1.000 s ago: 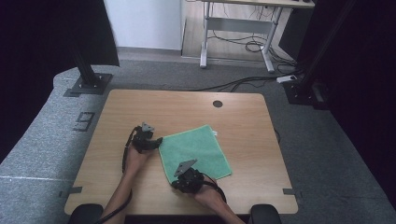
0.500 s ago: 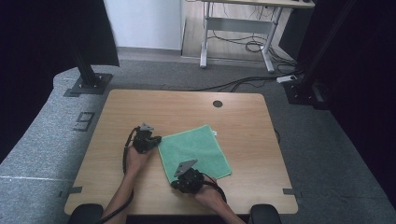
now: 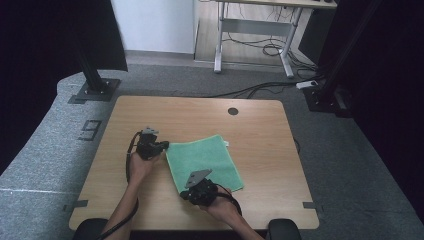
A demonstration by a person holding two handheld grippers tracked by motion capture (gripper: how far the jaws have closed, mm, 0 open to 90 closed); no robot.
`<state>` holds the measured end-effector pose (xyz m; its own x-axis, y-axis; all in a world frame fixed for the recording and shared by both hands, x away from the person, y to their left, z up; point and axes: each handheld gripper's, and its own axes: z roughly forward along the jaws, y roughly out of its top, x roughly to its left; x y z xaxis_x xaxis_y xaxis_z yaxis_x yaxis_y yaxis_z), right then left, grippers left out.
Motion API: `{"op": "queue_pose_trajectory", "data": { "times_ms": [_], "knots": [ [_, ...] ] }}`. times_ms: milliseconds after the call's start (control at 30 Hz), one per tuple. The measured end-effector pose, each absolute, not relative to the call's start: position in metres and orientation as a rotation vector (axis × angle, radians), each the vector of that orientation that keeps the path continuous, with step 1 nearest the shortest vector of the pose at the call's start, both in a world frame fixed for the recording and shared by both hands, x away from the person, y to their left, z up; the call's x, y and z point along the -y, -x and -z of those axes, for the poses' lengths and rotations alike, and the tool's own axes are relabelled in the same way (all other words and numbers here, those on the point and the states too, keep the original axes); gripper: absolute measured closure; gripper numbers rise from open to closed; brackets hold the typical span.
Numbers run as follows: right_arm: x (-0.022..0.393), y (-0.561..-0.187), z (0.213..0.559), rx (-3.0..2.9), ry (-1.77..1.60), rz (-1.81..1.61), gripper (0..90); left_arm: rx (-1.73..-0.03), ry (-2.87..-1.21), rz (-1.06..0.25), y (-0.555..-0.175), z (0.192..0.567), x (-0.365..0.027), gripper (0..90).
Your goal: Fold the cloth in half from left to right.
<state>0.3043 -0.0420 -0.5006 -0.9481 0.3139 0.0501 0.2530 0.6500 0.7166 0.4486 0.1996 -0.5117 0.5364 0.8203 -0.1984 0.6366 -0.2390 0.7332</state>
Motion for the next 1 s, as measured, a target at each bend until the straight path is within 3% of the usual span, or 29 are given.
{"op": "queue_pose_trajectory", "data": {
  "times_ms": [1000],
  "knots": [
    [0.157,-0.317,0.496,-2.539,-0.798,-1.185,86.7,-1.023,-2.05,-0.37,-0.488,0.488,-0.092,87.9]
  ]
}}
